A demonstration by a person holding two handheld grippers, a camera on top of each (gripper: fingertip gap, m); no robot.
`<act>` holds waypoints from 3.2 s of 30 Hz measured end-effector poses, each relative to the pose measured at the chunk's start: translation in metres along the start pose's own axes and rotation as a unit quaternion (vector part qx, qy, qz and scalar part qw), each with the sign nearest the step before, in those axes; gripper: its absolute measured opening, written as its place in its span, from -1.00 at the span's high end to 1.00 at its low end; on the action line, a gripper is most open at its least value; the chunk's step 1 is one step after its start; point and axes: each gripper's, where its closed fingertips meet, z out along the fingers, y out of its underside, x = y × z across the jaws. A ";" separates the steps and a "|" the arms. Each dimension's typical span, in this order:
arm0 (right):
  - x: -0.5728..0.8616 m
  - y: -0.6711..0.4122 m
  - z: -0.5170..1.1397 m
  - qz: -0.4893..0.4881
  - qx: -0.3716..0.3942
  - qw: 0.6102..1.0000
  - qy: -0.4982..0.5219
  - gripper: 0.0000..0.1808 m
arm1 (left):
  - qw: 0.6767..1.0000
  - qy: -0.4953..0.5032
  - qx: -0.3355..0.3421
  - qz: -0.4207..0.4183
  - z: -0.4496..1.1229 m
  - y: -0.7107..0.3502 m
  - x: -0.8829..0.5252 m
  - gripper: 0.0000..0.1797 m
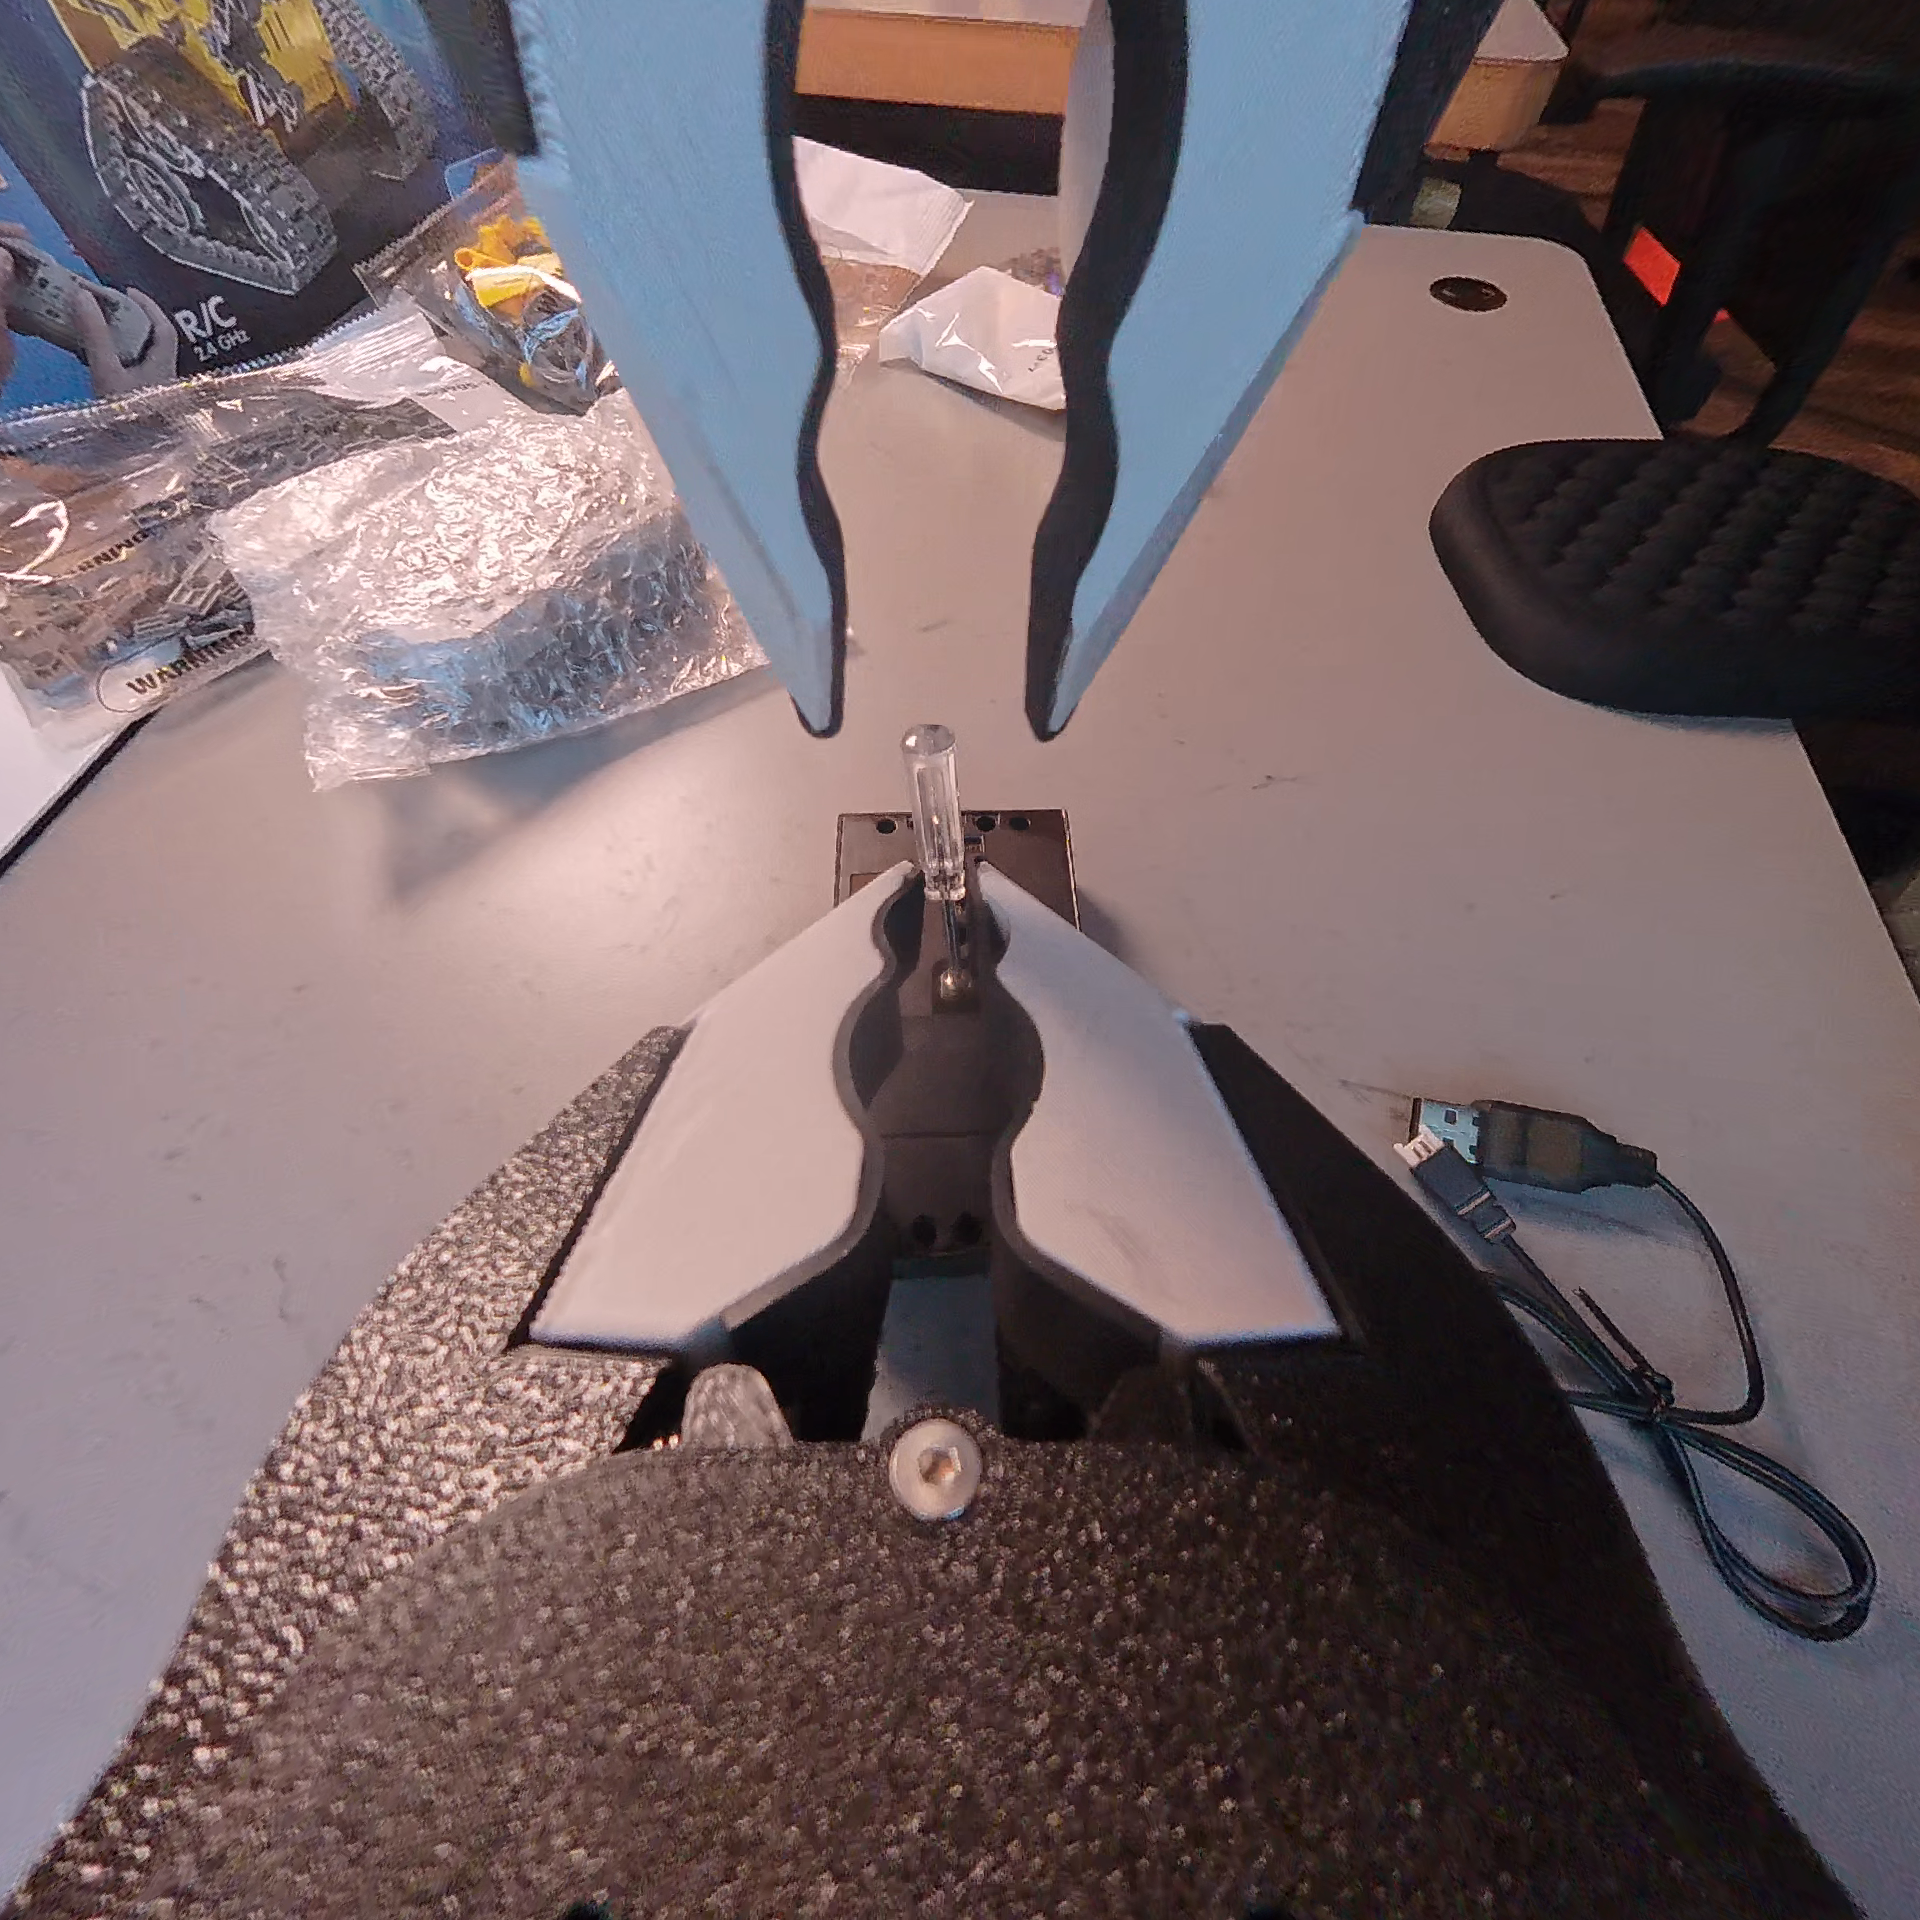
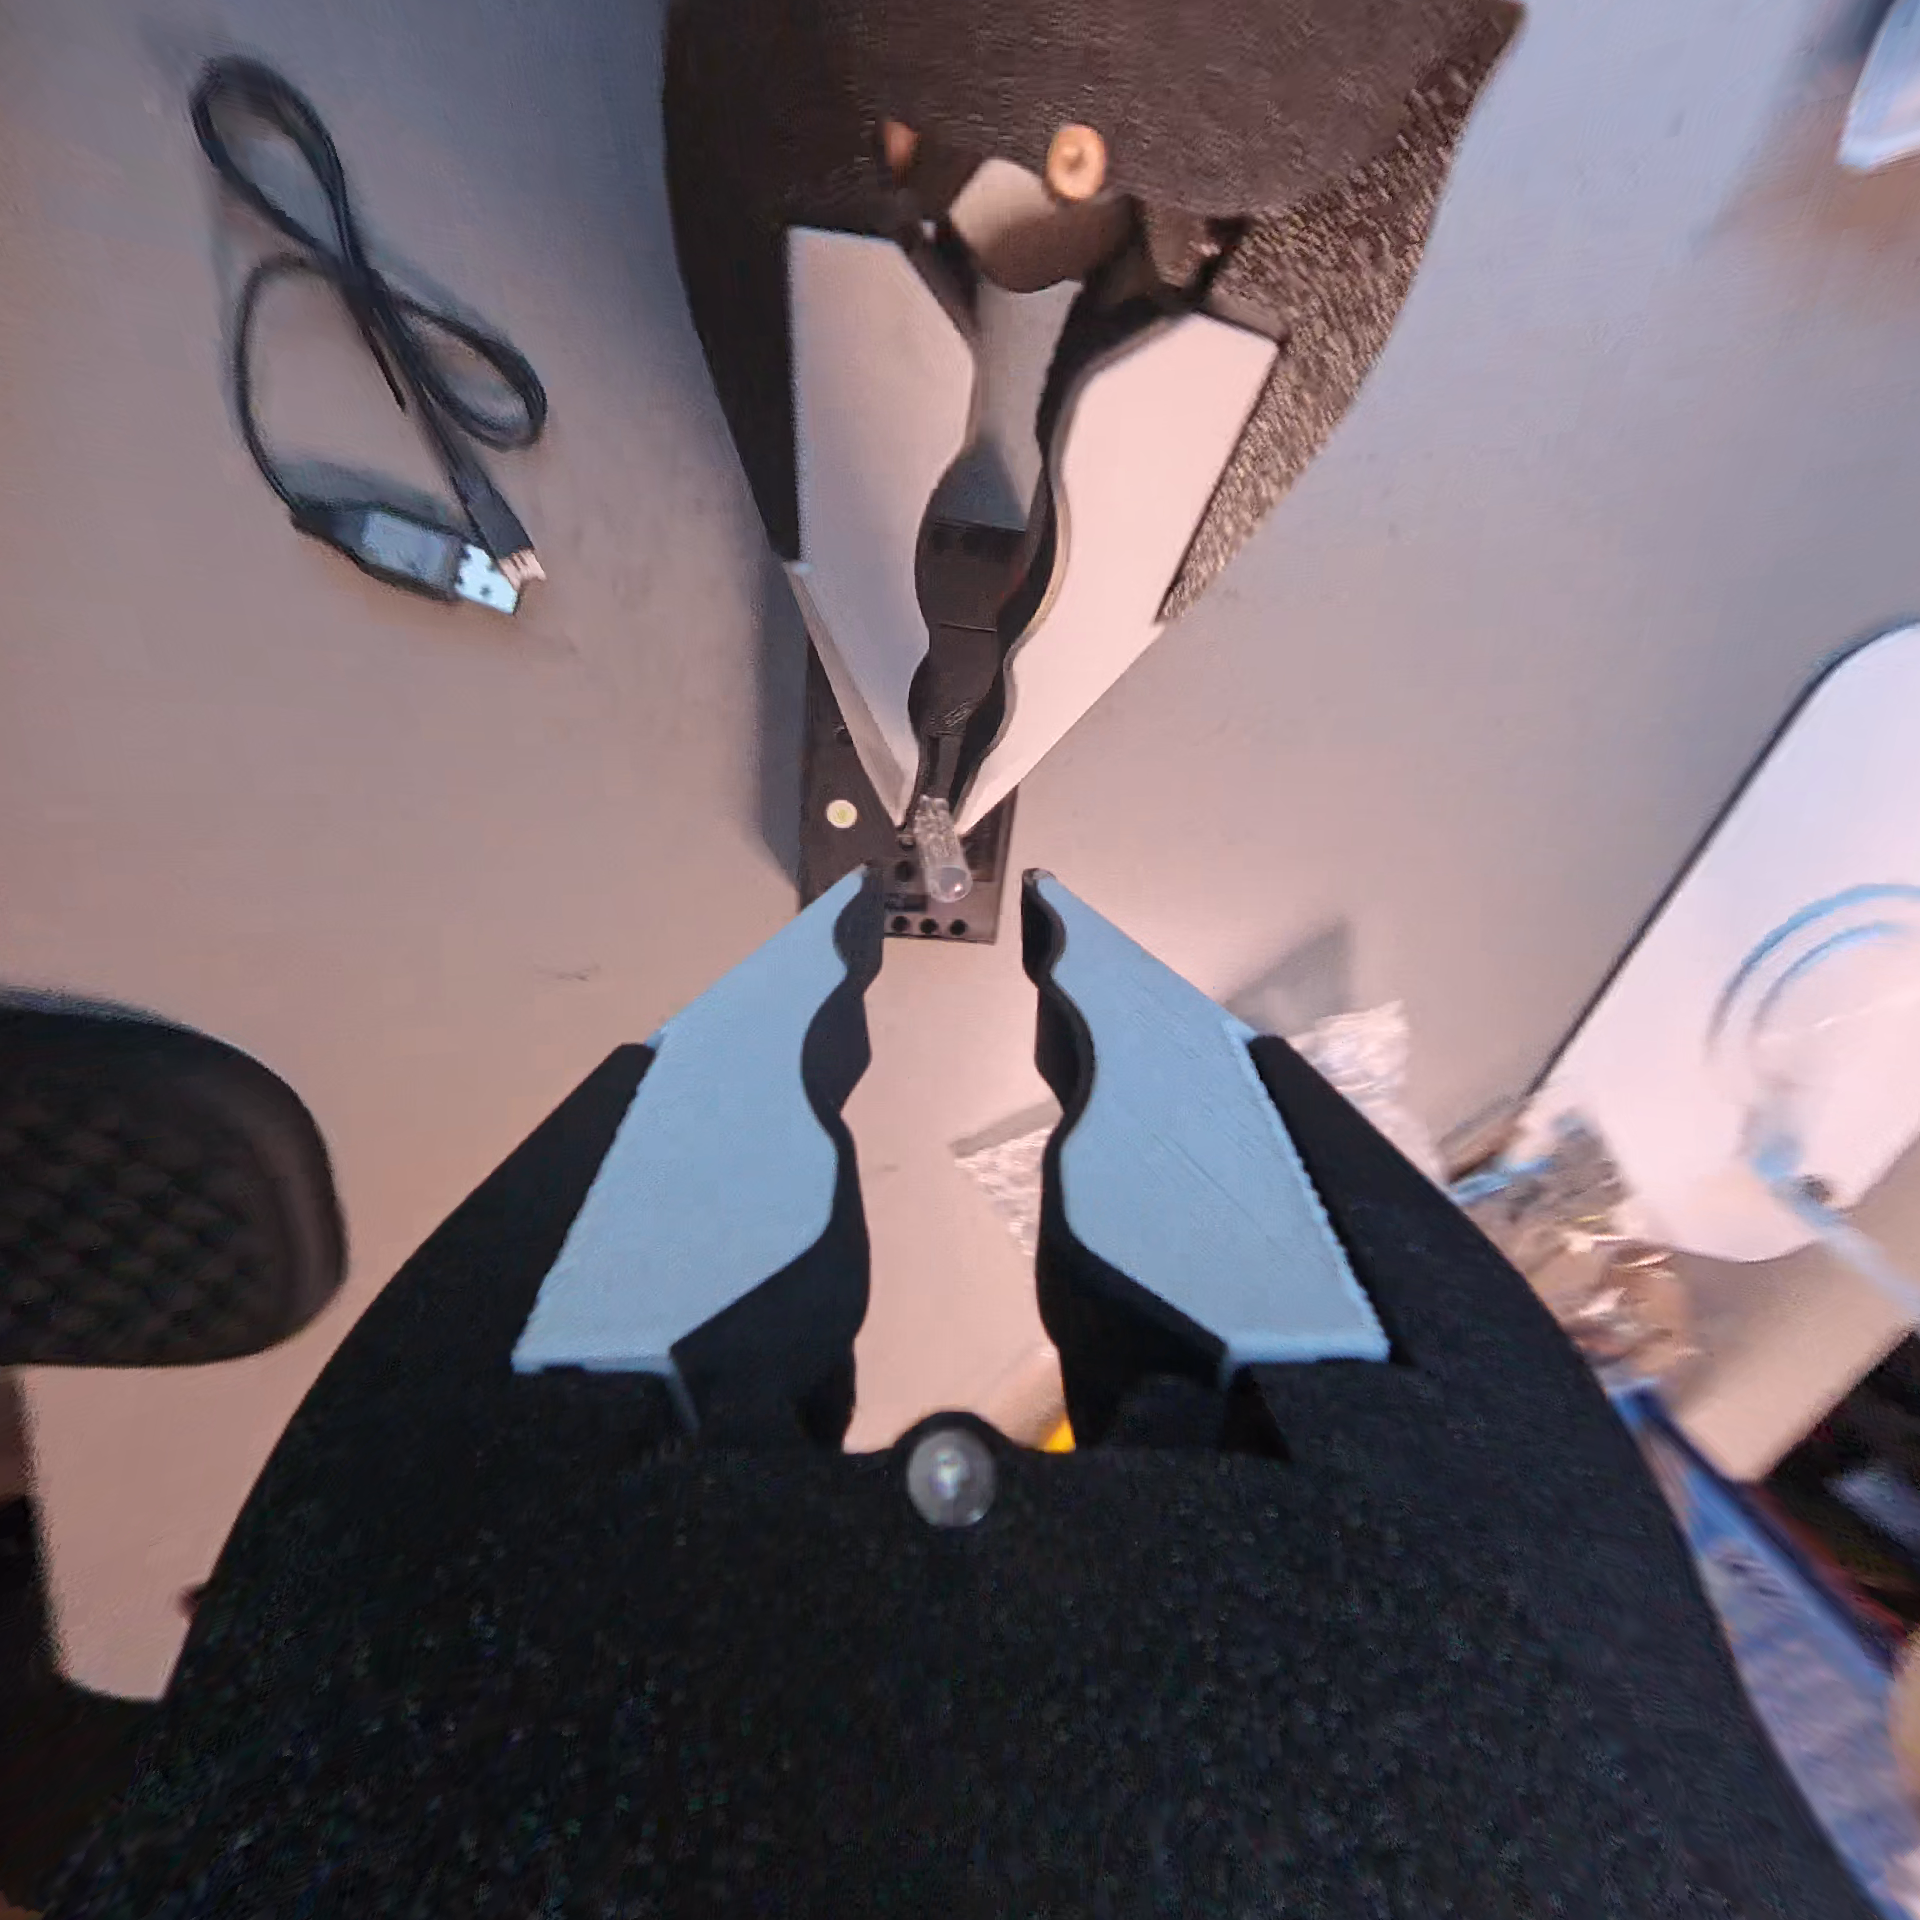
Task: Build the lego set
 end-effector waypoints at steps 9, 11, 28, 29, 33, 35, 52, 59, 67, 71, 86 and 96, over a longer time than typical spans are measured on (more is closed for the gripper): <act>-0.003 0.005 0.011 0.084 0.017 0.996 -0.008 0.92 | 1.000 -0.007 -0.002 0.001 0.002 -0.001 0.001 0.93; -0.004 0.005 0.011 0.035 0.009 0.999 -0.007 0.92 | 1.000 -0.005 -0.002 0.012 0.002 0.000 0.002 0.89; -0.001 -0.001 0.000 -0.013 0.009 1.000 0.005 0.69 | 1.000 -0.011 0.001 -0.004 0.001 0.000 -0.001 0.91; -0.002 -0.001 0.000 0.008 0.013 1.000 -0.003 0.68 | 1.000 -0.012 0.001 -0.005 0.001 0.000 -0.001 0.91; -0.001 0.001 0.010 0.028 0.006 1.000 0.002 0.85 | 1.000 -0.013 0.001 -0.008 0.001 0.000 -0.001 0.91; -0.001 0.001 0.012 0.009 0.004 1.000 0.004 0.92 | 1.000 -0.014 0.001 -0.007 0.001 0.000 -0.001 0.91; 0.003 -0.001 0.006 -0.137 -0.022 0.990 0.017 0.77 | 1.000 -0.017 0.004 -0.016 0.001 -0.001 -0.005 0.92; 0.001 0.000 0.008 -0.003 0.014 1.000 -0.003 0.80 | 0.999 -0.020 0.003 -0.026 0.001 -0.001 -0.006 0.92; 0.004 0.000 0.011 -0.106 -0.017 0.994 0.003 0.92 | 1.000 -0.014 0.007 -0.002 0.002 -0.003 -0.003 0.74; 0.002 -0.004 0.011 -0.198 -0.029 0.980 0.006 0.92 | 1.000 -0.007 0.005 0.003 0.003 -0.002 -0.002 0.78; 0.007 -0.003 -0.001 -0.005 0.029 1.000 0.011 0.72 | 0.999 -0.027 -0.009 -0.018 0.004 0.002 -0.010 0.91; 0.005 0.004 0.011 -0.043 0.009 0.999 0.010 1.00 | 0.999 -0.026 -0.009 -0.020 0.004 0.002 -0.009 0.91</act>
